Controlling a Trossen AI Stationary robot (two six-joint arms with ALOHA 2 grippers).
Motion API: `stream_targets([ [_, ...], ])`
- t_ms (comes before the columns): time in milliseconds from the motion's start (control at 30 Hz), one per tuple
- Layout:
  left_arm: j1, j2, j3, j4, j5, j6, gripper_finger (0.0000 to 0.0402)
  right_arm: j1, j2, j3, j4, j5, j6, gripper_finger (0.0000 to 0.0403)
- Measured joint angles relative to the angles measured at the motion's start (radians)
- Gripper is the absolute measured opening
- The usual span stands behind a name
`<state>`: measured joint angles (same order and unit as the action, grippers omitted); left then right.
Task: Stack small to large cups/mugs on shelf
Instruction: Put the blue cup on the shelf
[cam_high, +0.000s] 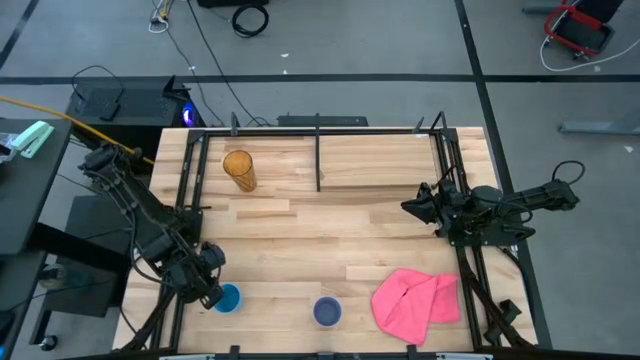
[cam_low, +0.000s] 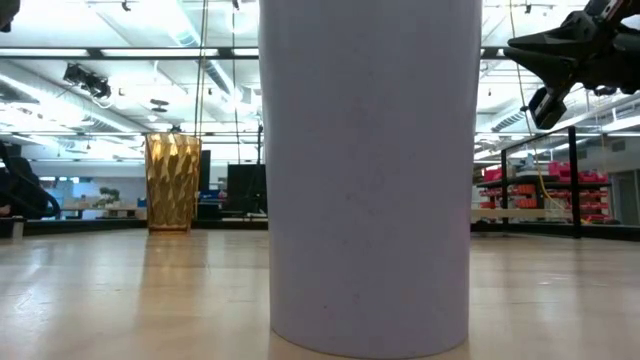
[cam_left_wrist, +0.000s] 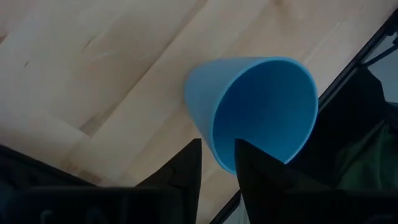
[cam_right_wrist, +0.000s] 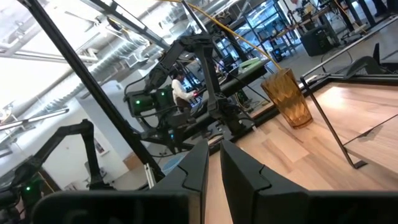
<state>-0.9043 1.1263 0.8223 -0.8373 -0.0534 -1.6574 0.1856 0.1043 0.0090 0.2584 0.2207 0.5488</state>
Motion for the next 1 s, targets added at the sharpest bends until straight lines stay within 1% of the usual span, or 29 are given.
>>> stream_targets([
  [200, 0.005, 0.036, 0.0, -0.002, -0.006, 0.005, 0.0107, 0.0, 0.0, 0.0, -0.004, 0.001, -0.002, 0.005],
  [533, 0.047, 0.097, 0.0, 0.015, 0.007, 0.071, 0.0108, 0.0, 0.0, 0.0, -0.004, 0.001, -0.002, 0.005],
  [667, 0.066, 0.114, 0.0, 0.015, 0.018, 0.12, 0.0105, 0.0, 0.0, 0.0, -0.004, 0.001, -0.002, 0.005],
  [833, 0.097, 0.118, 0.0, 0.015, 0.018, 0.155, 0.0084, 0.0, 0.0, 0.0, -0.003, 0.0, -0.002, 0.005],
  [1000, 0.132, 0.118, 0.0, 0.015, 0.018, 0.207, 0.0043, 0.0, 0.0, 0.0, -0.003, 0.0, -0.002, 0.005],
])
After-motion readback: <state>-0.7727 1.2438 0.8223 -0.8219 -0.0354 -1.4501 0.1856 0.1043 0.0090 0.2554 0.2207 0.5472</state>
